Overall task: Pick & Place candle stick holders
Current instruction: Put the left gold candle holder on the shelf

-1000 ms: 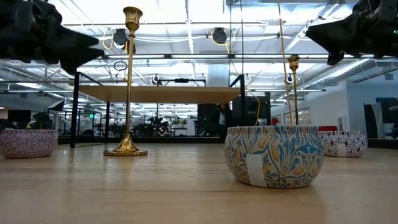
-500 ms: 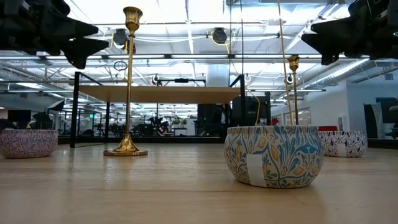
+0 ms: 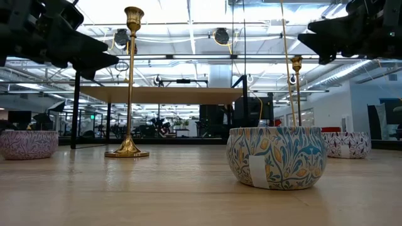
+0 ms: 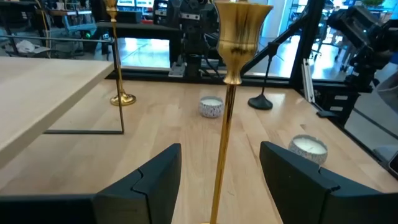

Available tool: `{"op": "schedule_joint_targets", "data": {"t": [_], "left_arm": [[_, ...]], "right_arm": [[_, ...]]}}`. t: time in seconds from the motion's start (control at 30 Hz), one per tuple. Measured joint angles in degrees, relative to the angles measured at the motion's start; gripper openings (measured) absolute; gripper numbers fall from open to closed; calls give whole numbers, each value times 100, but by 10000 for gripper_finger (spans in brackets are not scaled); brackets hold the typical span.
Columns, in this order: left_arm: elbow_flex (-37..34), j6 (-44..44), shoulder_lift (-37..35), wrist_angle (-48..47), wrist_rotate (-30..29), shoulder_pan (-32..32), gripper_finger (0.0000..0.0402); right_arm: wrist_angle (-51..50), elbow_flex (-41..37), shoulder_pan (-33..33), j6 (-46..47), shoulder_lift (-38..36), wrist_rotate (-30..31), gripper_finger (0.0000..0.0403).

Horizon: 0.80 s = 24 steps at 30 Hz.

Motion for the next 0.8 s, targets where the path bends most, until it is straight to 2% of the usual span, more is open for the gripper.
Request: {"op": "schedule_joint_targets", "data": {"t": [0.2, 0.43, 0.8], "left_arm": [[0, 3, 402, 291, 133, -4, 225], [0, 242, 823, 1058, 132, -4, 225], [487, 614, 1727, 1072, 129, 2, 225]], "right_arm": [[391, 0, 0, -33, 306, 3, 206], [459, 0, 0, 125, 482, 10, 206], [621, 0, 2, 351, 654, 1, 205]]}}
